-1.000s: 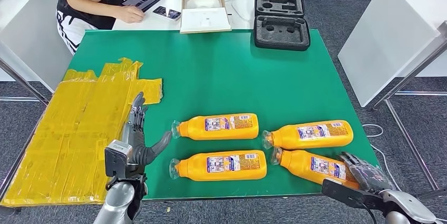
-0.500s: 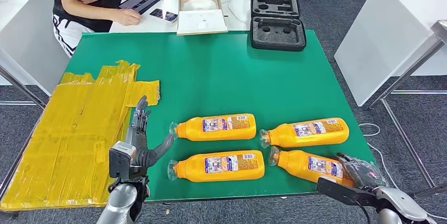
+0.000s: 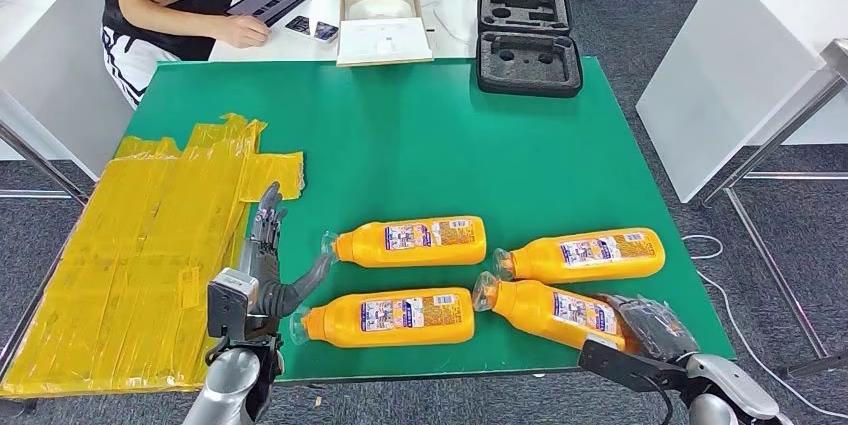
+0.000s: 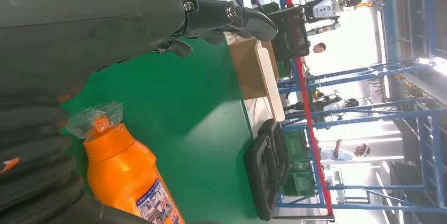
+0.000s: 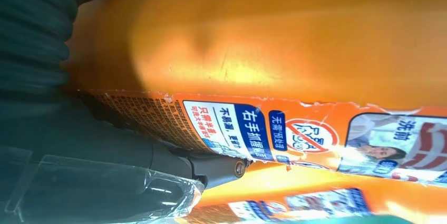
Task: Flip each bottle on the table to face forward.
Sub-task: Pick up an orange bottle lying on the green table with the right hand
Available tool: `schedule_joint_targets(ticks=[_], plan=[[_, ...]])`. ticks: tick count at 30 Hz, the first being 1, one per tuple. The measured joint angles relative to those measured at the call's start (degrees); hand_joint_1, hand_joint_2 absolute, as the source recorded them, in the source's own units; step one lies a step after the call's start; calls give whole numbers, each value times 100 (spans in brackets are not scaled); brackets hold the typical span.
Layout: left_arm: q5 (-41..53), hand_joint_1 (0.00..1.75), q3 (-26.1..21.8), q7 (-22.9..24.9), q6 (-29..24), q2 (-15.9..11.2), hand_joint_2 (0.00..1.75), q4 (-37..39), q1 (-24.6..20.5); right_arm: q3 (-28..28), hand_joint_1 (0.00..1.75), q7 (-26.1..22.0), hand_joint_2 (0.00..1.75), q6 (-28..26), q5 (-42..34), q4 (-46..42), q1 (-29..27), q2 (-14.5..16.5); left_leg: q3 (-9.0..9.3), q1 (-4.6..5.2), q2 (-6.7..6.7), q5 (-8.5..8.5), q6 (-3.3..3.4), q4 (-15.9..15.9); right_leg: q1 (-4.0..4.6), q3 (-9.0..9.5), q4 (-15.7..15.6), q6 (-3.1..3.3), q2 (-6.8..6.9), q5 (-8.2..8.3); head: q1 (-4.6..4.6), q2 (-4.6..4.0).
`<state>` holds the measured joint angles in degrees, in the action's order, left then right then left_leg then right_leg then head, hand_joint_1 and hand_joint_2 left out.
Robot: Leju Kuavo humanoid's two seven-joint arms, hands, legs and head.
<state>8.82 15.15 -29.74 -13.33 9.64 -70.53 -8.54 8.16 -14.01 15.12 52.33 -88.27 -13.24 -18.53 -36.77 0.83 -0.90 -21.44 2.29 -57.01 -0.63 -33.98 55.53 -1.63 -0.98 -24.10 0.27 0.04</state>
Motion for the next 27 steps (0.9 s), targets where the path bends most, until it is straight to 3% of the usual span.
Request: schedule_joint_targets(ticks=[10, 14, 27], plan=[[1, 0, 0, -6, -2, 0, 175, 20, -9, -3, 175, -56, 175, -83, -13, -47, 15, 173, -17, 1, -7, -8, 2, 0, -1, -12, 0, -4, 5, -7, 0, 0], [8, 0, 0, 7, -37, 1, 175, 20, -8, 68, 175, -176, 175, -356, -102, -80, 47, 298, -23, 1, -8, -8, 2, 0, -1, -17, 0, -4, 5, -7, -1, 0], [238, 0, -3, 84, -177, 92, 175, 20, 67, 527, 175, -123, 175, -1787, -1396, -643, 290, 1511, -30, 0, -22, -8, 1, 0, -1, -23, 2, -2, 13, -10, -2, 0]])
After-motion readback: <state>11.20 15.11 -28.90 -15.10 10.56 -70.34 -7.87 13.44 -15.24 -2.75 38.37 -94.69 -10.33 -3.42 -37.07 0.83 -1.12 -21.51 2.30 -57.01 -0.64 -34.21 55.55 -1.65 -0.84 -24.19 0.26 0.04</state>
